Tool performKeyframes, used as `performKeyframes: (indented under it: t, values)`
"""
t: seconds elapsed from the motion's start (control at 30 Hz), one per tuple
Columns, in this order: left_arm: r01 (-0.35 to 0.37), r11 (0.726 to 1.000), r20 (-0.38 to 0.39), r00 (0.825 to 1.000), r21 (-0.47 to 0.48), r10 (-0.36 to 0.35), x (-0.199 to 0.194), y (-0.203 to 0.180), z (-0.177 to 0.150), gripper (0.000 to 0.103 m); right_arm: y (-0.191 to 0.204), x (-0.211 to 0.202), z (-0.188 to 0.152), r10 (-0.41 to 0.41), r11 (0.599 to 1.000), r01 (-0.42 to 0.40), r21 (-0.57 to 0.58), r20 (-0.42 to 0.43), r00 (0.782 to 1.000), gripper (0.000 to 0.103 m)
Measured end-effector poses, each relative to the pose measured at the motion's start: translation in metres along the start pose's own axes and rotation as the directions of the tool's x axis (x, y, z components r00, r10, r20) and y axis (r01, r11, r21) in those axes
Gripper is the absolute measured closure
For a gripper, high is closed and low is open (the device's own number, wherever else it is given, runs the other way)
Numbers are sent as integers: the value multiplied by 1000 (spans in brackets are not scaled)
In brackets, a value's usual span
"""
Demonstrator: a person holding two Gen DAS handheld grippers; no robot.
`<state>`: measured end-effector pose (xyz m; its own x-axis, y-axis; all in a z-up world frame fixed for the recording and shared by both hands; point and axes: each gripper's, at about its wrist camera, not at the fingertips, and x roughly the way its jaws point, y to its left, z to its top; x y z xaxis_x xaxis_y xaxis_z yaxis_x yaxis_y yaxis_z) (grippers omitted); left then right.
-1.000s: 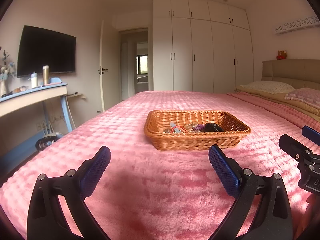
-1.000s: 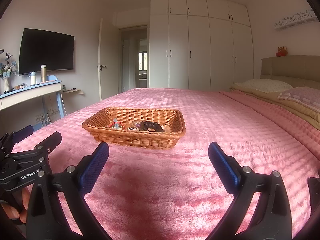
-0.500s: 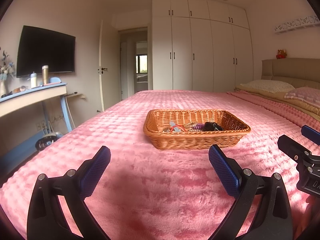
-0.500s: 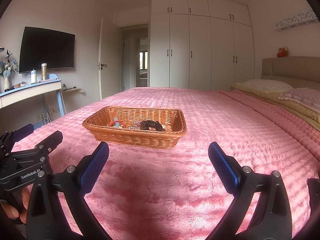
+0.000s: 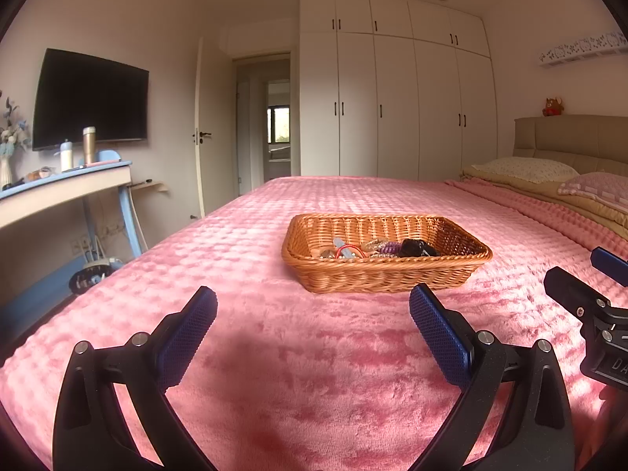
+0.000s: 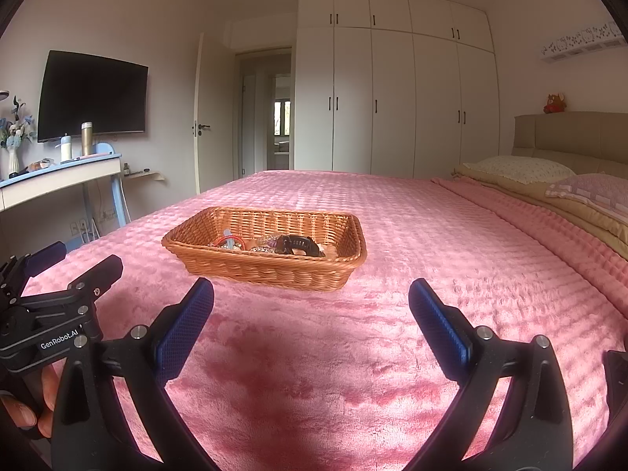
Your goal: Organize jewelry
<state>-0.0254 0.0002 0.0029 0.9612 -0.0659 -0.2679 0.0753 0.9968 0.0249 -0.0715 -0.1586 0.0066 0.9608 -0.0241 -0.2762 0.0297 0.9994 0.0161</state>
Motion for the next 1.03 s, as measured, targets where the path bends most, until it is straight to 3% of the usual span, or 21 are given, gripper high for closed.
performKeyframes:
  t: [1.03]
  values:
    - [9, 1000, -4, 1000, -3, -9, -2, -2, -1, 7, 1, 1, -2, -2, 1000, 2, -16, 3, 1000, 8]
